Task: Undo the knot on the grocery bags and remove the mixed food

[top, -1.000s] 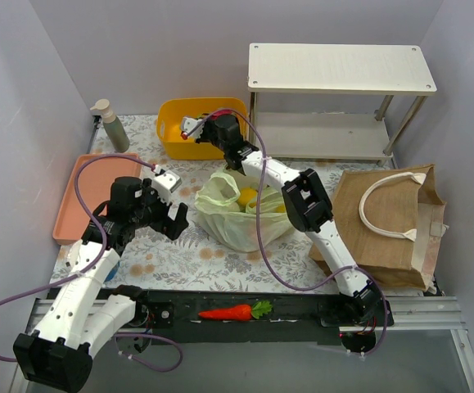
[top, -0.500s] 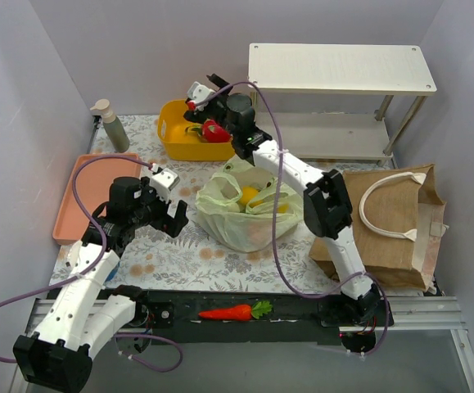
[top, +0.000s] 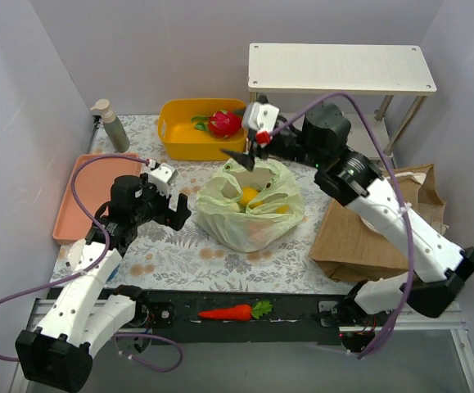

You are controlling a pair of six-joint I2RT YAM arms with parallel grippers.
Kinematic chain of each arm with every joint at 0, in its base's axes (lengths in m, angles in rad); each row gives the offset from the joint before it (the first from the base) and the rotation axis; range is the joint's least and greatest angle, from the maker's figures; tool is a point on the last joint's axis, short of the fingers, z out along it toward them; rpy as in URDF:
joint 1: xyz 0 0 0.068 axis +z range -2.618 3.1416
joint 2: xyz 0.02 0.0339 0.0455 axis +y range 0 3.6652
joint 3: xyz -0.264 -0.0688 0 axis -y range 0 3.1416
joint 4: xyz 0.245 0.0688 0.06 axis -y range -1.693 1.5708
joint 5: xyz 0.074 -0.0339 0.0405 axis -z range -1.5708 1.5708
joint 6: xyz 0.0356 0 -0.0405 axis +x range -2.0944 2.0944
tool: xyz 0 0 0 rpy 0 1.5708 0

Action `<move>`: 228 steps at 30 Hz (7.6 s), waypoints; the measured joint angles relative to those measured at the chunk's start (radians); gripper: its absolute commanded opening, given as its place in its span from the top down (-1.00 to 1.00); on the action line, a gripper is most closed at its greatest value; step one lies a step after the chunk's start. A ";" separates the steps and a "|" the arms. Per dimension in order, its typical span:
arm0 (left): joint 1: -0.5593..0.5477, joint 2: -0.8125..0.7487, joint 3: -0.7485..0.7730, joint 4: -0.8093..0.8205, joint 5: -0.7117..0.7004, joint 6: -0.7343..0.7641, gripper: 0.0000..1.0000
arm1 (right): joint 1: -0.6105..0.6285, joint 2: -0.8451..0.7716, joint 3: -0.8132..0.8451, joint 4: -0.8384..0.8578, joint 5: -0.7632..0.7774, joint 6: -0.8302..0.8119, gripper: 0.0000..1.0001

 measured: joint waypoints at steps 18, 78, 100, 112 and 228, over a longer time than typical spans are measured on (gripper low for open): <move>0.006 -0.101 -0.034 0.026 0.027 -0.093 -0.96 | 0.440 -0.200 -0.644 -0.521 -0.093 -0.083 -0.36; 0.041 -0.093 0.071 -0.577 0.132 0.645 -0.96 | 0.459 0.283 -0.629 -0.145 0.177 -0.354 -0.61; -0.276 0.266 -0.065 -0.344 0.241 0.431 -0.26 | -0.141 -0.156 0.068 -0.487 0.395 -0.293 -0.64; -0.470 0.434 -0.104 -0.097 0.117 0.357 -0.06 | -0.601 -0.375 -0.078 -0.507 0.235 -0.027 -0.63; 0.085 0.496 0.448 -0.190 0.258 0.044 -0.84 | -0.150 0.412 -0.422 -0.116 0.131 0.035 0.55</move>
